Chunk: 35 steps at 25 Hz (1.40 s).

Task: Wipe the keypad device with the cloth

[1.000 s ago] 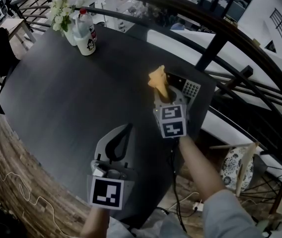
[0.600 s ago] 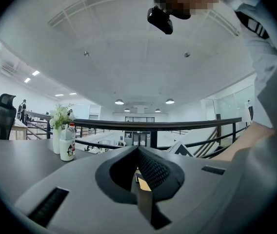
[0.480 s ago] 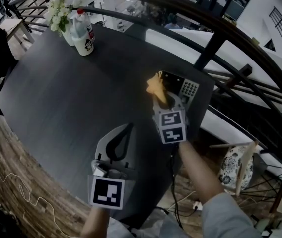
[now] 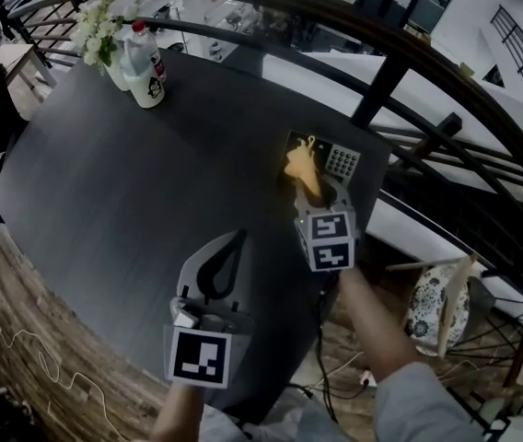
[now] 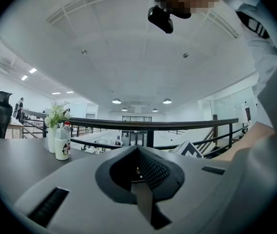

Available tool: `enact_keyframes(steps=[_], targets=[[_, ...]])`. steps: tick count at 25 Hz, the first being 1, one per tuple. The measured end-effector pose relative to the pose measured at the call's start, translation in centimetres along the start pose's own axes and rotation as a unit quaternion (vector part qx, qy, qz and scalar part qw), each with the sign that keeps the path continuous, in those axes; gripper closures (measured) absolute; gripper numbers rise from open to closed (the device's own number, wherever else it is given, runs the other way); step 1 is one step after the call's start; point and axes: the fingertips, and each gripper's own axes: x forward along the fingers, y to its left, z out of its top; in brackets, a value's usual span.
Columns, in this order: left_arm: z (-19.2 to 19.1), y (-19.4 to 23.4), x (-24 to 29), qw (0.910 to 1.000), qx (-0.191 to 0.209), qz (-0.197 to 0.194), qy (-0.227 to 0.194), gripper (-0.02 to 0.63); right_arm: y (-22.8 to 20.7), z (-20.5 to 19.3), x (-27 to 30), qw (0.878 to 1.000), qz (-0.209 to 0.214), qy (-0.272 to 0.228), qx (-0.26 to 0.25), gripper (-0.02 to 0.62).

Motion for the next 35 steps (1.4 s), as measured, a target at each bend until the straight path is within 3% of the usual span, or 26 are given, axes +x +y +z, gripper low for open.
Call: enact_keyframes(steps=[22, 35], targets=[[1.0, -1.3, 0.7, 0.9997, -0.004, -0.024, -0.007, 0.599, -6.6, -2.9, -4.4, 0.997, -0.072, 0.027, 0.014, 0.492], [1.1, -0.6, 0.5, 0.9996, -0.014, -0.018, -0.014, 0.598, -9.6, 3.8, -3.2, 0.996, -0.080, -0.015, -0.042, 0.492]])
